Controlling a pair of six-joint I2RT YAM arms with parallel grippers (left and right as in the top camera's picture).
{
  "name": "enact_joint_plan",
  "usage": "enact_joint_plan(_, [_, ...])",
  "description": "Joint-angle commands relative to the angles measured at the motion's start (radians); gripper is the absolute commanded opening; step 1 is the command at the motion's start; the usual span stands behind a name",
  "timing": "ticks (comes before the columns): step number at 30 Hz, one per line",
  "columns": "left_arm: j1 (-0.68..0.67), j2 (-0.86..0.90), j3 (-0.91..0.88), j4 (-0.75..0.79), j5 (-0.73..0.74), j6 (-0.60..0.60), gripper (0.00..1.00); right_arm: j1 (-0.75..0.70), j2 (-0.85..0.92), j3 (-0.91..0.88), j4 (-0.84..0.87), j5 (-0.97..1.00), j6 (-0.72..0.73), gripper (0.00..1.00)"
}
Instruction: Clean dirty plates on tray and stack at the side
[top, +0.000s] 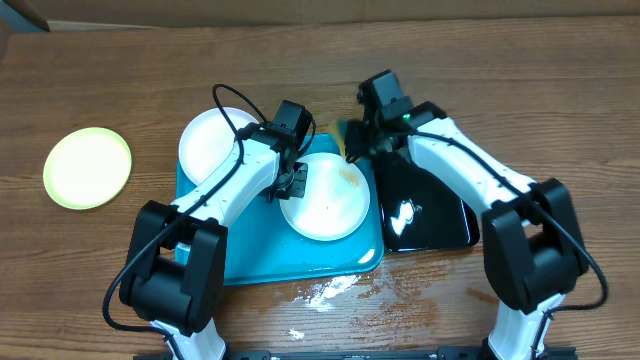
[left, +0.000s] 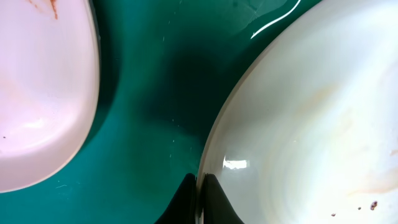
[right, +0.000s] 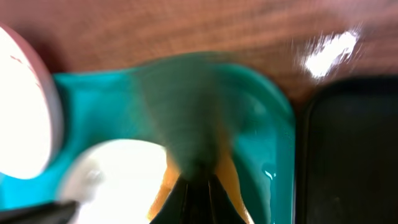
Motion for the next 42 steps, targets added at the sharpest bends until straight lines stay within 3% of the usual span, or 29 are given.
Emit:
enact_joint_plan(1, [0.004, 0.016, -0.005, -0.003, -0.010, 0.008, 0.04, 0.009, -0.086, 0.037, -0.016, -0.027, 0.008, 0.04])
enact_joint_plan(14, [0.004, 0.016, -0.005, -0.003, -0.010, 0.008, 0.04, 0.214, -0.073, -0.090, -0.085, -0.062, 0.048, 0.04])
enact_joint_plan(25, [0.004, 0.016, -0.005, -0.002, -0.011, 0.007, 0.04, 0.242, -0.072, -0.245, -0.018, -0.054, 0.113, 0.04])
enact_joint_plan(35, [0.004, 0.016, -0.005, 0.004, -0.011, 0.007, 0.04, 0.151, -0.098, -0.093, -0.127, -0.068, 0.113, 0.04])
enact_joint_plan(42, [0.004, 0.016, -0.005, 0.007, -0.011, 0.007, 0.04, 0.206, -0.097, -0.106, -0.108, -0.146, 0.114, 0.04])
